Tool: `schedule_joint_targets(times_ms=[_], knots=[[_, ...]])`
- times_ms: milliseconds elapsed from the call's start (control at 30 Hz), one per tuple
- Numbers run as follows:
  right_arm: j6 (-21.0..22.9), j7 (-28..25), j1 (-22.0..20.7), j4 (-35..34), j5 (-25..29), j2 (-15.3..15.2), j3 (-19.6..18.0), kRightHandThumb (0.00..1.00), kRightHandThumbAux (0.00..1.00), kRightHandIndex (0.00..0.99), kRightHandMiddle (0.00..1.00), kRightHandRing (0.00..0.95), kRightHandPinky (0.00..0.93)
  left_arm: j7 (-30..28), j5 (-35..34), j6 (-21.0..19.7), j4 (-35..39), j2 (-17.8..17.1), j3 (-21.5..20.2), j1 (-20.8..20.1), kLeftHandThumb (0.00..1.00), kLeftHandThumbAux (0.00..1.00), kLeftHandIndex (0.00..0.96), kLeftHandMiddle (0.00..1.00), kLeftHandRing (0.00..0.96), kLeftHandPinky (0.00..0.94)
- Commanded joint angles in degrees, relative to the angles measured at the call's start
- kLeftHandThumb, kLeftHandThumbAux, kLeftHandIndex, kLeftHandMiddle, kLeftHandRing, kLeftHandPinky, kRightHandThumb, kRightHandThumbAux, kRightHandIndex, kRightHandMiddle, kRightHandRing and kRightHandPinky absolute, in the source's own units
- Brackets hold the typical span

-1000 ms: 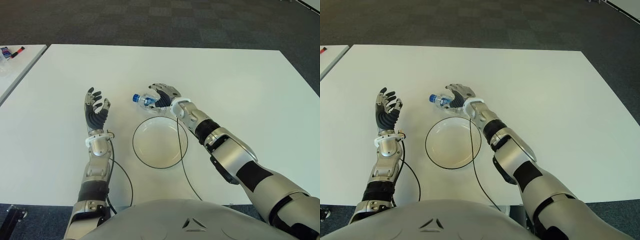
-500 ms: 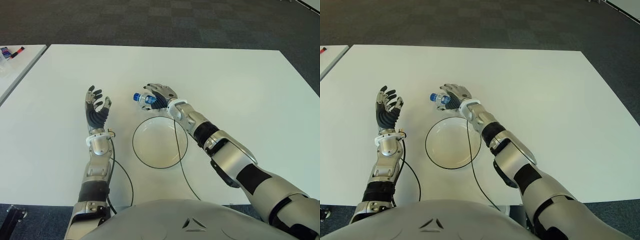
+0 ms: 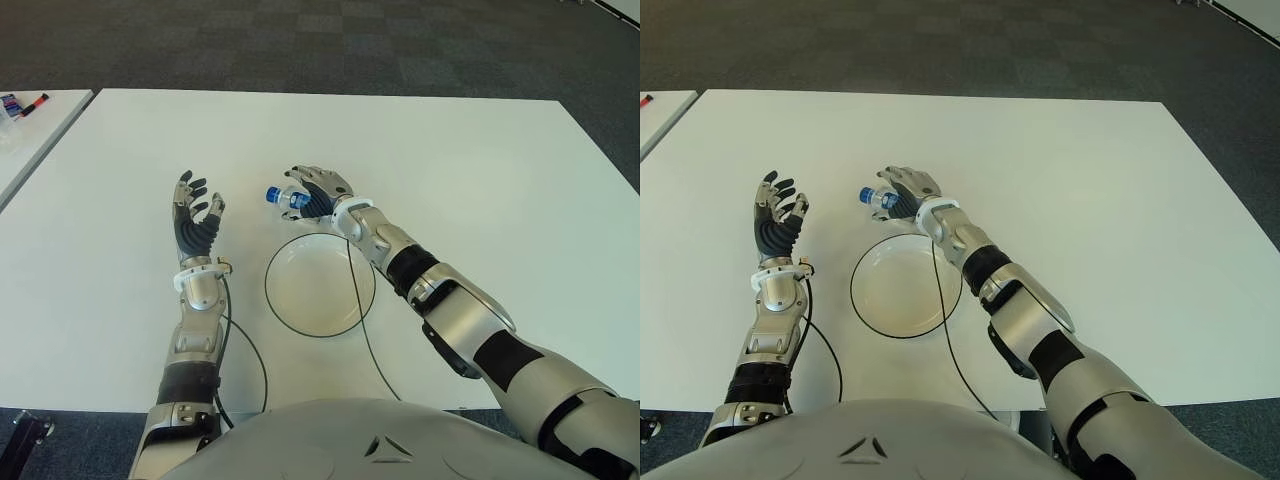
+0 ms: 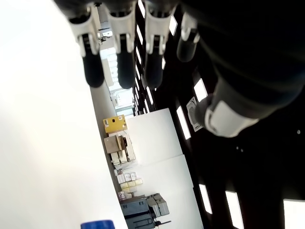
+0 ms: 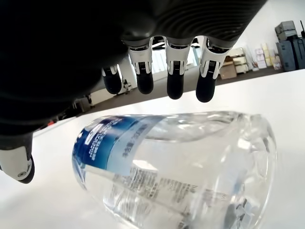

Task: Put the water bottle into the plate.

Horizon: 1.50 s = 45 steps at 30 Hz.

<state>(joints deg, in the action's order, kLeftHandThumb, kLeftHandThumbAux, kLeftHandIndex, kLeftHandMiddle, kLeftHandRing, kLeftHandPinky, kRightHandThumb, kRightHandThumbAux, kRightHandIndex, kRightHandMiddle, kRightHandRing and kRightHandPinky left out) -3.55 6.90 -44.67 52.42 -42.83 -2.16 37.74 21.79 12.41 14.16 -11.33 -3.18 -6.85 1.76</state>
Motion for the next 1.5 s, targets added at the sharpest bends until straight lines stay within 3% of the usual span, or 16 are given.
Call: schedule_joint_targets(times_ms=[33,467,800,1167,1333,1500], knots=[[0.8,-0.4,1.6,-1.0,-0.8,-0.4,0.5,0.168,0.464,0.047,0.063,0.092,0.165,-0.6,0.4,-0.9,0.2,0.0,0.4,0.5,0.5,0.622,0.115,0.223,0.227,0.25],[0.9,0.6,1.9,-1.9,-1.3,-0.7,0.6,0.179,0.474,0.047,0.078,0.105,0.178,-0.4,0.1,-0.5,0.3,0.0,0.5,0.6,0.496,0.612,0.118,0.222,0.227,0.25],[0.8,1.1,2.0,-1.8,-1.1,-0.5,0.3,0.183,0.468,0.042,0.108,0.157,0.261,-0.3,0.3,-0.4,0.7,-0.1,0.5,1.0,0.477,0.614,0.121,0.227,0.23,0.252],[2.4,-0.6,2.2,-2.0,-0.4,-0.1,-0.1,0.176,0.462,0.002,0.112,0.169,0.224,-0.6,-0.1,-0.6,1.2,-0.1,0.3,1.5,0.477,0.619,0.127,0.232,0.234,0.252],[3.7,-1.9,2.4,-2.4,0.1,0.3,-0.4,0.167,0.463,0.0,0.106,0.178,0.25,-0.7,-0.2,-0.8,1.6,-0.2,0.3,1.8,0.473,0.623,0.124,0.229,0.231,0.247],[4.8,-3.4,2.8,-3.2,0.9,0.6,-0.9,0.159,0.469,0.0,0.079,0.148,0.202,-0.9,-0.5,-0.7,2.0,-0.3,0.1,2.2,0.476,0.622,0.122,0.229,0.232,0.254]])
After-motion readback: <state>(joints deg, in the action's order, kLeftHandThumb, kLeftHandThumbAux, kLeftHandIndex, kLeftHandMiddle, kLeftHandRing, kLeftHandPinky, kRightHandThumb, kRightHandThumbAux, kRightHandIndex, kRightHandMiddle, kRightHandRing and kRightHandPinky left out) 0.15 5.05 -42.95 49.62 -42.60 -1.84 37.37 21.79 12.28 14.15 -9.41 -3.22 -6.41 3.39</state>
